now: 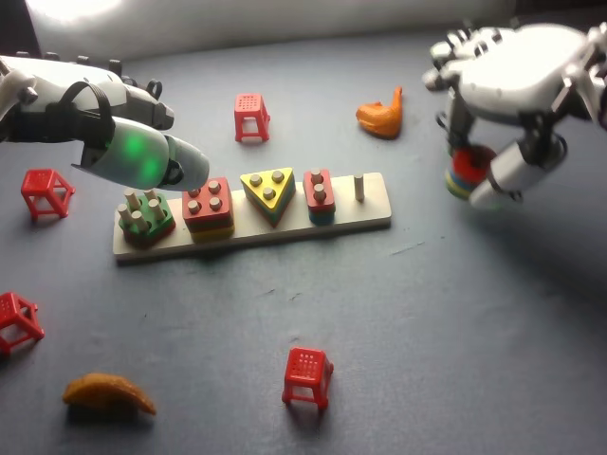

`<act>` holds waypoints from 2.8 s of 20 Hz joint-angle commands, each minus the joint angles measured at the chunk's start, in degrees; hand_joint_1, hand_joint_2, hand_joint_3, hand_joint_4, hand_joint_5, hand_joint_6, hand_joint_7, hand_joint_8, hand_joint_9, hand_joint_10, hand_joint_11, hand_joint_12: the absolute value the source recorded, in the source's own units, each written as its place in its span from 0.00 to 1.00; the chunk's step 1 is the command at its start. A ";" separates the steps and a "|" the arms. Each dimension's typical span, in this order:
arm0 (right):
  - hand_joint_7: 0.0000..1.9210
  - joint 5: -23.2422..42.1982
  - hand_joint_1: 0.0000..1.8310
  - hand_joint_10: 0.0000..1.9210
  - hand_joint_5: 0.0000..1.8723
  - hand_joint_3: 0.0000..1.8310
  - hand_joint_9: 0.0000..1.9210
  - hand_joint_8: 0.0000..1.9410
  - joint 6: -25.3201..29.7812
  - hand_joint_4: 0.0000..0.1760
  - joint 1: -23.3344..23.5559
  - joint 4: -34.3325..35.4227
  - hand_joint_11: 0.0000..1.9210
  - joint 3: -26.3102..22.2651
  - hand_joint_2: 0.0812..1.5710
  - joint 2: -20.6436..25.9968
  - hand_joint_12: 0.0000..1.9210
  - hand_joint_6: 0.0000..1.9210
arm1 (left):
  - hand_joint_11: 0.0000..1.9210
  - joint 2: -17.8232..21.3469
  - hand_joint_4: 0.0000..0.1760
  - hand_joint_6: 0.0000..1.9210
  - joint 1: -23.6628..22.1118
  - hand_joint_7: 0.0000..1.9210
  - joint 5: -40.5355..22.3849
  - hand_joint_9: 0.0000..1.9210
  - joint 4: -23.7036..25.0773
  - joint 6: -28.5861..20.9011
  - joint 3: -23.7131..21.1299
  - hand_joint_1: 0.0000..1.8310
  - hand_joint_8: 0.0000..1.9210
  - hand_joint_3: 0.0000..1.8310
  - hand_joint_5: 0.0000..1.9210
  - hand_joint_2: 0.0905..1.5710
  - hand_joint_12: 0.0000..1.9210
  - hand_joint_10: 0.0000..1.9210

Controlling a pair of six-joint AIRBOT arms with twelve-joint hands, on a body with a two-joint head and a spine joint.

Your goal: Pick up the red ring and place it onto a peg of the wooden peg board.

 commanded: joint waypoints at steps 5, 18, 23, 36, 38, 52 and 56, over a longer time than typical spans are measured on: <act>0.11 3.07 0.61 0.00 0.78 0.00 0.00 0.00 -1.59 1.00 5.47 -0.97 0.00 -2.08 0.59 0.27 0.00 0.05 | 0.00 -0.02 0.00 0.00 -0.70 0.10 -1.99 0.07 2.79 0.21 0.09 0.00 0.00 0.00 0.10 0.79 0.17 0.00; 0.11 0.92 0.60 0.00 0.68 0.00 0.00 0.00 -6.20 1.00 7.17 -0.93 0.00 0.64 0.61 -6.11 0.00 0.25 | 0.00 -0.22 0.00 0.00 -0.71 0.10 -1.99 0.07 2.79 0.21 0.09 0.00 0.00 0.00 0.11 0.80 0.15 0.00; 0.14 0.67 0.61 0.00 0.72 0.00 0.00 0.00 -6.17 1.00 7.42 -0.93 0.00 2.28 0.60 -8.09 0.00 0.19 | 0.00 -0.46 0.00 0.00 -0.75 0.12 -1.99 0.09 2.79 0.21 0.09 0.00 0.00 0.00 0.13 0.80 0.21 0.01; 0.12 0.56 0.61 0.00 0.71 0.00 0.00 0.00 -6.30 1.00 8.75 -0.92 0.00 3.67 0.60 -10.61 0.00 0.20 | 0.00 -0.54 0.00 0.00 -0.77 0.09 -1.99 0.06 2.79 0.21 0.09 0.00 0.00 0.00 0.10 0.80 0.13 0.00; 0.12 0.58 0.61 0.00 0.70 0.00 0.00 0.00 -6.32 1.00 8.45 -0.92 0.00 3.52 0.60 -10.48 0.00 0.21 | 0.00 -0.54 0.00 0.00 -0.77 0.11 -1.99 0.08 2.79 0.21 0.09 0.00 0.00 0.00 0.12 0.80 0.18 0.00; 0.12 -0.98 0.60 0.00 0.70 0.00 0.00 0.00 -6.57 1.00 6.82 -0.93 0.00 3.05 0.60 -10.19 0.00 0.22 | 0.00 -0.54 0.00 0.00 -0.80 0.10 -1.99 0.08 2.79 0.21 0.09 0.00 0.00 0.00 0.11 0.80 0.17 0.00; 0.13 -1.21 0.60 0.00 0.68 0.00 0.00 0.00 -6.58 1.00 6.86 -0.49 0.00 1.68 0.61 -9.68 0.00 0.26 | 0.00 -0.54 0.00 0.00 -0.81 0.08 -1.99 0.06 2.79 0.21 0.09 0.00 0.00 0.00 0.09 0.79 0.14 0.00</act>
